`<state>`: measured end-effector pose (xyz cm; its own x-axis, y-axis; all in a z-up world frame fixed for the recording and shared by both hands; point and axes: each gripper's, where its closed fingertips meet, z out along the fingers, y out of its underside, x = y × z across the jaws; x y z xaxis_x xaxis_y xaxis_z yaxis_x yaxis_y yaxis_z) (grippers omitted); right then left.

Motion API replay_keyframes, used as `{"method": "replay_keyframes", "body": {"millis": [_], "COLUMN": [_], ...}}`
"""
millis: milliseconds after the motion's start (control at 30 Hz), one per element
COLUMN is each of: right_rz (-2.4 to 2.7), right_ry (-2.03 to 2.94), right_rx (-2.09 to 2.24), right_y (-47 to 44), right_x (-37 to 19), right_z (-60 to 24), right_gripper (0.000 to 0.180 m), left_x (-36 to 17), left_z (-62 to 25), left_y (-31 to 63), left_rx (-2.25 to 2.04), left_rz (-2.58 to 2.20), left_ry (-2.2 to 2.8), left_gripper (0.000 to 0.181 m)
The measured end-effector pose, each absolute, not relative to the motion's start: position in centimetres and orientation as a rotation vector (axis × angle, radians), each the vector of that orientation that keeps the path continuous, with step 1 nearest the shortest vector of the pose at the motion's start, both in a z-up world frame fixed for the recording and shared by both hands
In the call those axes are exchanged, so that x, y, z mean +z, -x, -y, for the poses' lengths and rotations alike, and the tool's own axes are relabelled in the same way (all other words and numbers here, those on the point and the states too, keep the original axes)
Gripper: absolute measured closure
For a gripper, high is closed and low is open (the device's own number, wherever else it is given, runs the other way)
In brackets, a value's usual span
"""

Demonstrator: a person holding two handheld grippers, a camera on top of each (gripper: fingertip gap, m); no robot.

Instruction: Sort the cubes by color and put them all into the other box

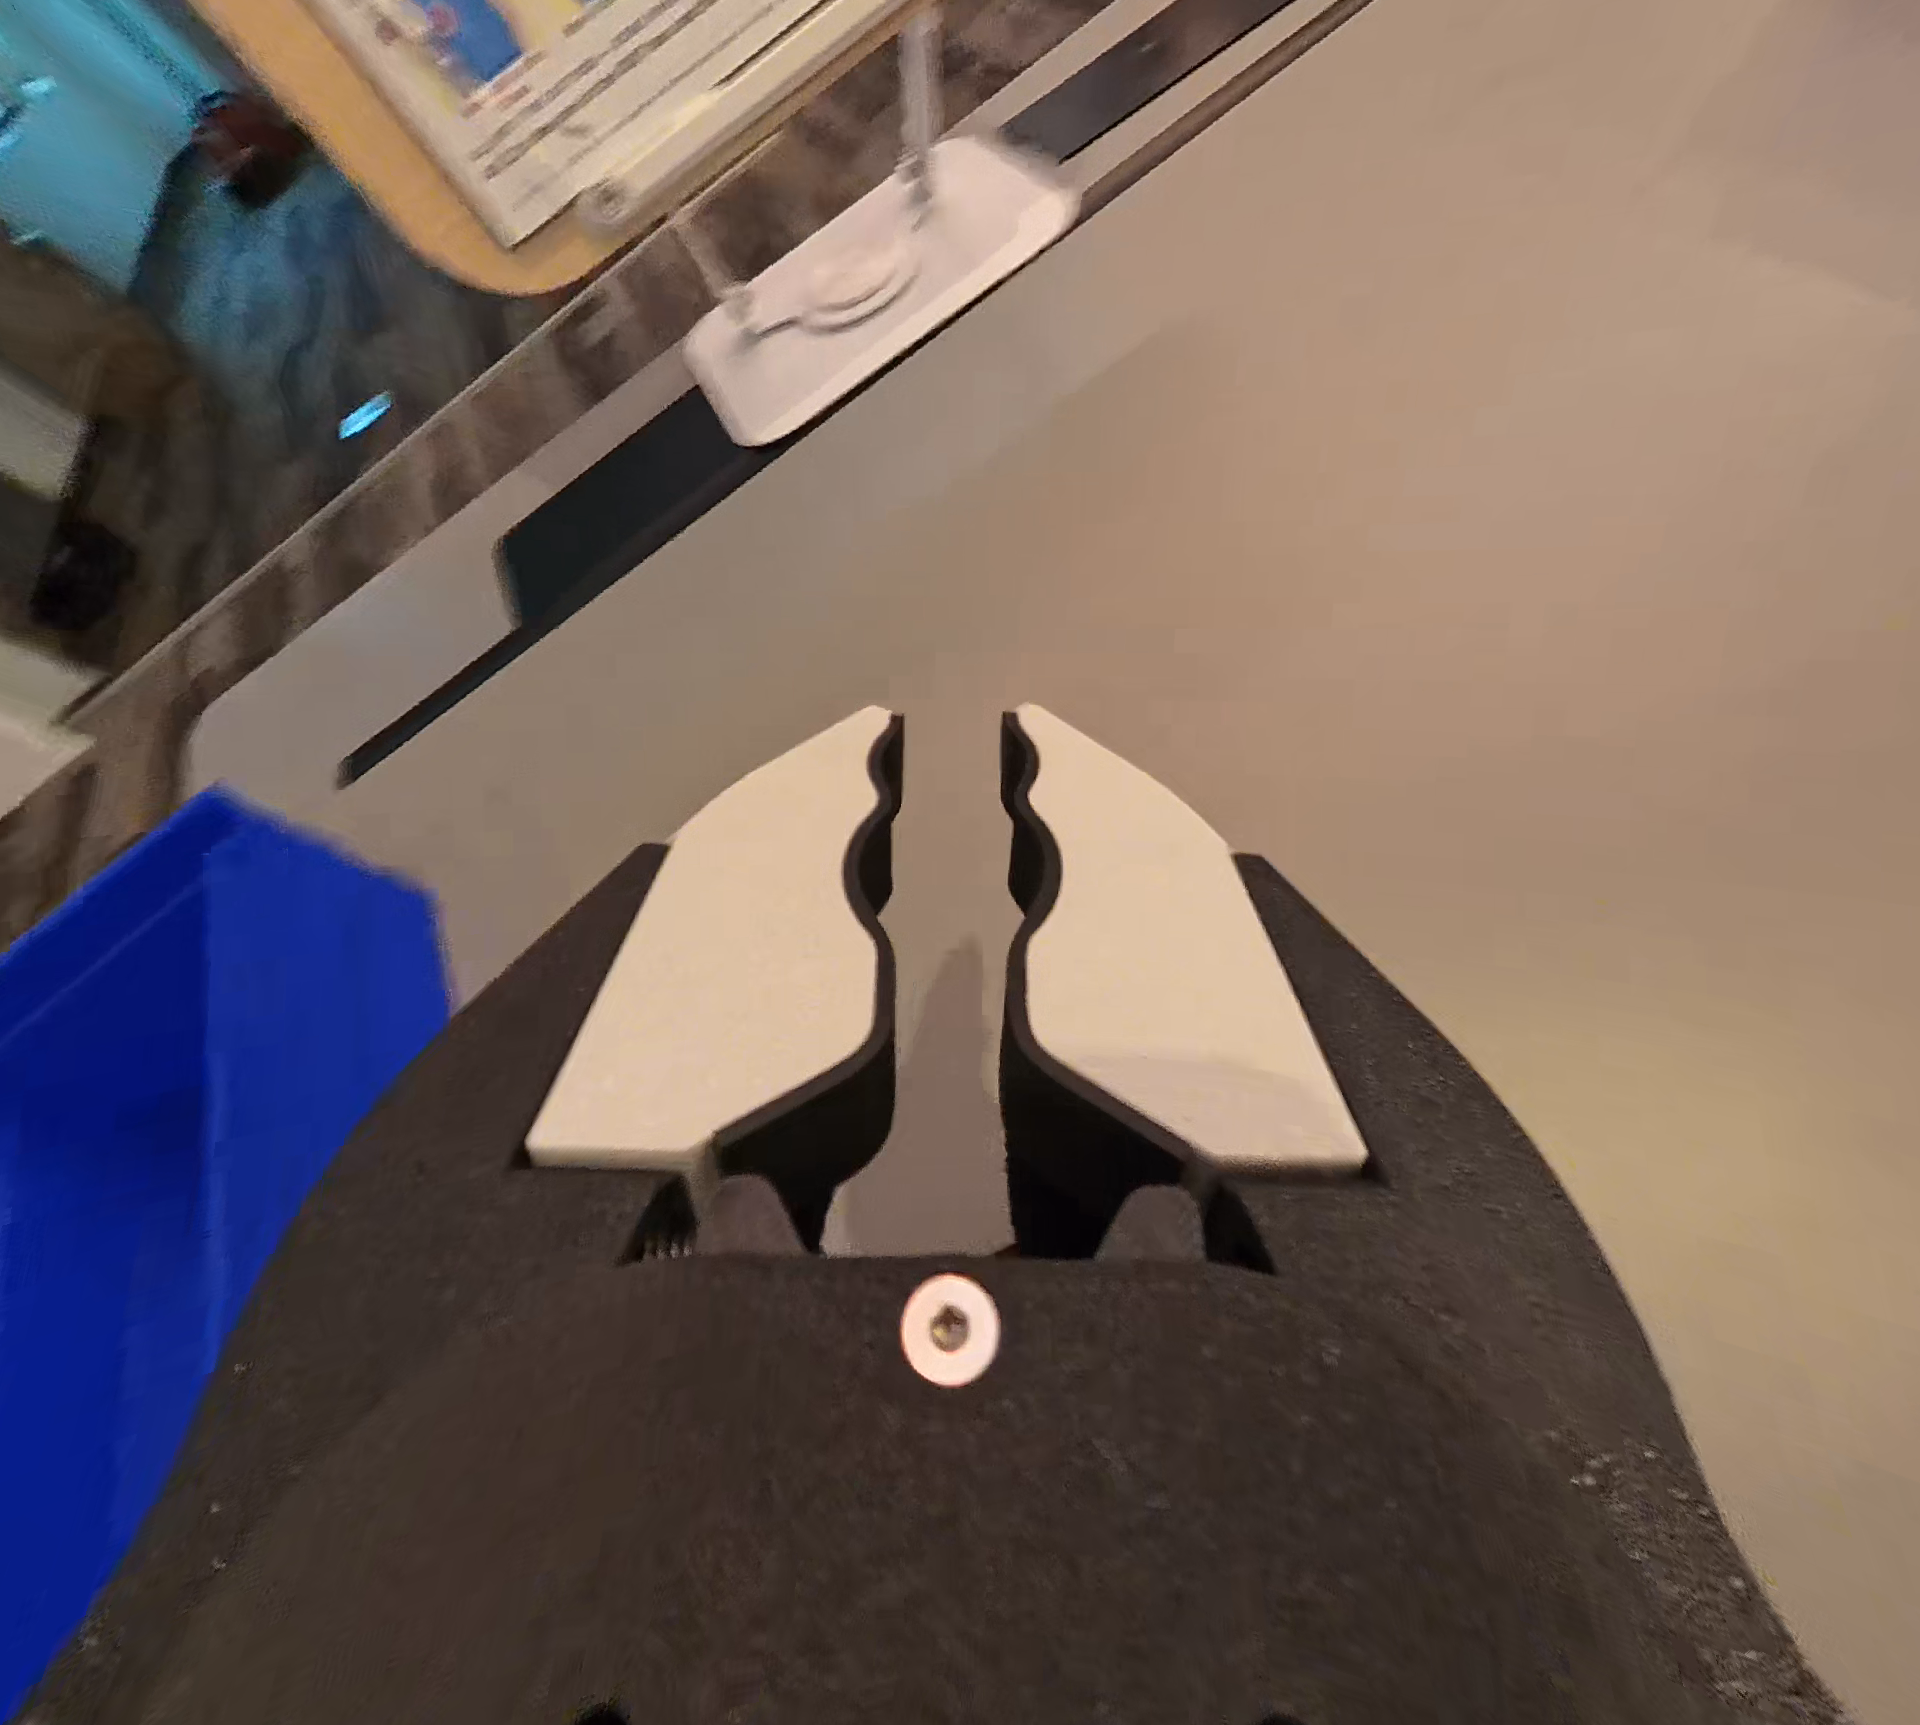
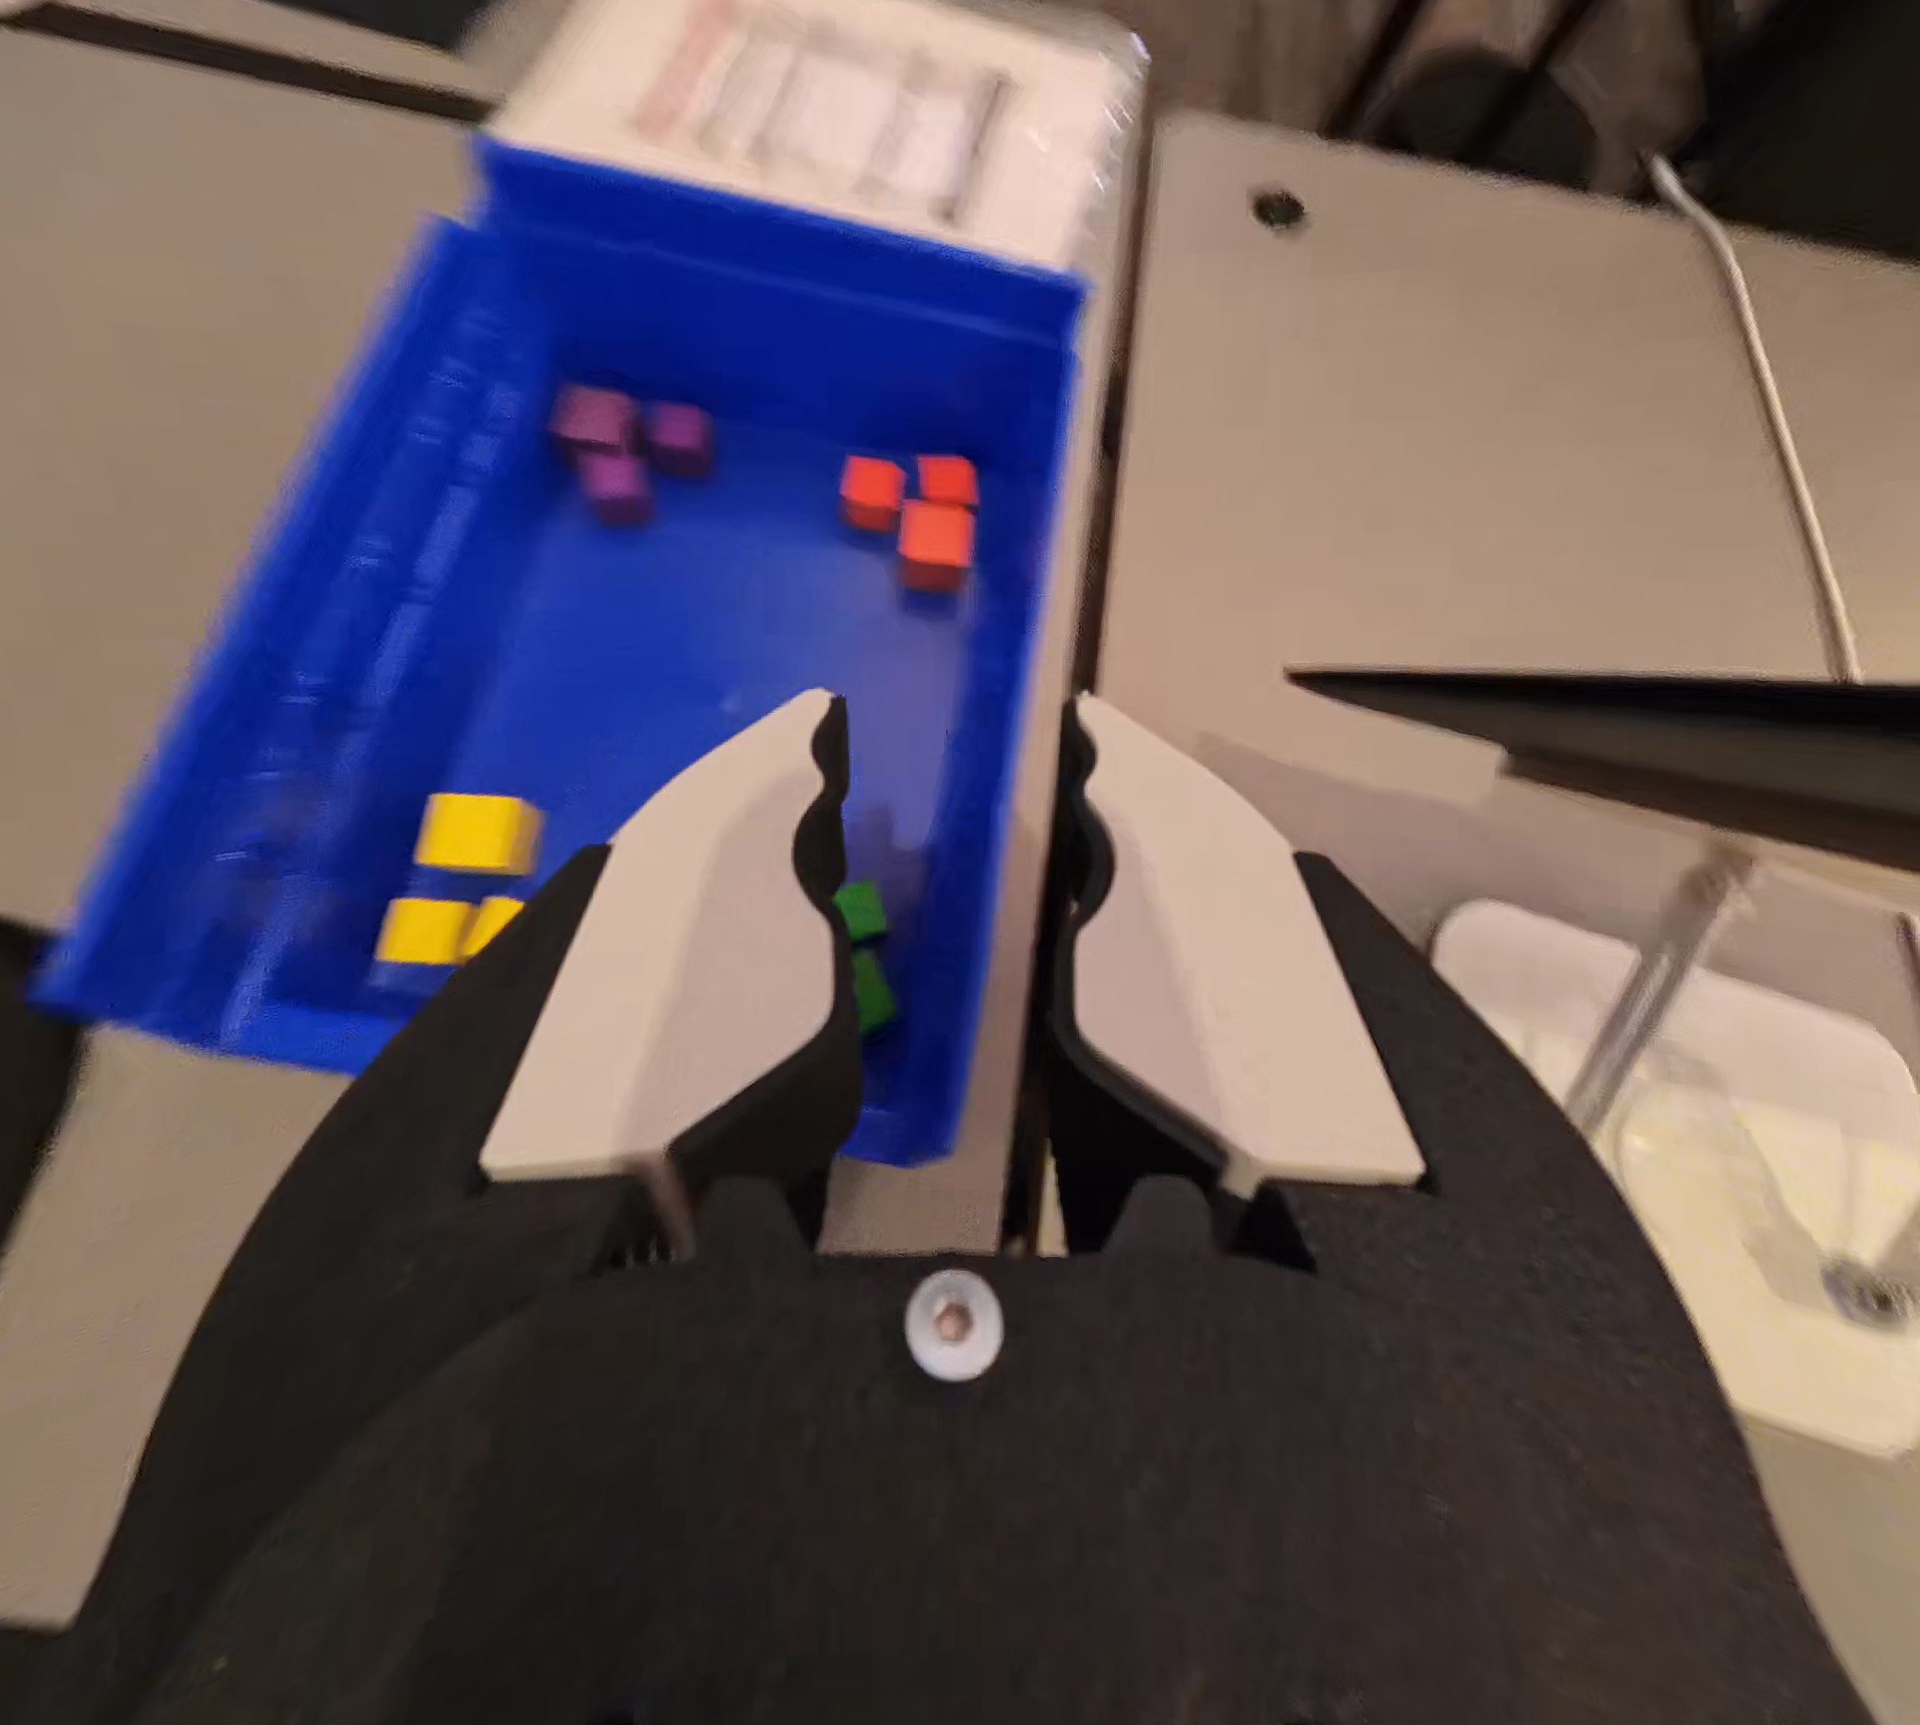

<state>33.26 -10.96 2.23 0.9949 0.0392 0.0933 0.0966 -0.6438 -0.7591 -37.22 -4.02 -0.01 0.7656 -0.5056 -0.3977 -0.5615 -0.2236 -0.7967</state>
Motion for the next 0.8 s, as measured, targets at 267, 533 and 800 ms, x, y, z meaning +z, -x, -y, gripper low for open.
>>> {"method": "replay_keyframes", "body": {"millis": [267, 533, 800], "right_rz": [-0.031, -0.096, -0.169], "right_ry": [2.681, 2.810, 2.801], "right_rx": [-0.127, -0.060, 0.084], "right_y": [-36.8, -35.3, -34.9], "right_x": [-8.1, -10.4, -10.4], "right_z": [8.3, 7.4, 7.4], "right_gripper": [0.140, 0.170, 0.177], "left_x": [2.1, -1.1, -4.5], "left_z": [3.8, 6.0, 4.7], "left_y": [50.4, 56.2, 57.9], "left_rx": [0.586, 0.498, 0.399], "left_rz": [-0.408, -0.183, -0.064], "left_ry": [1.958, 2.158, 2.292], "left_gripper": [0.134, 0.123, 0.123]}}
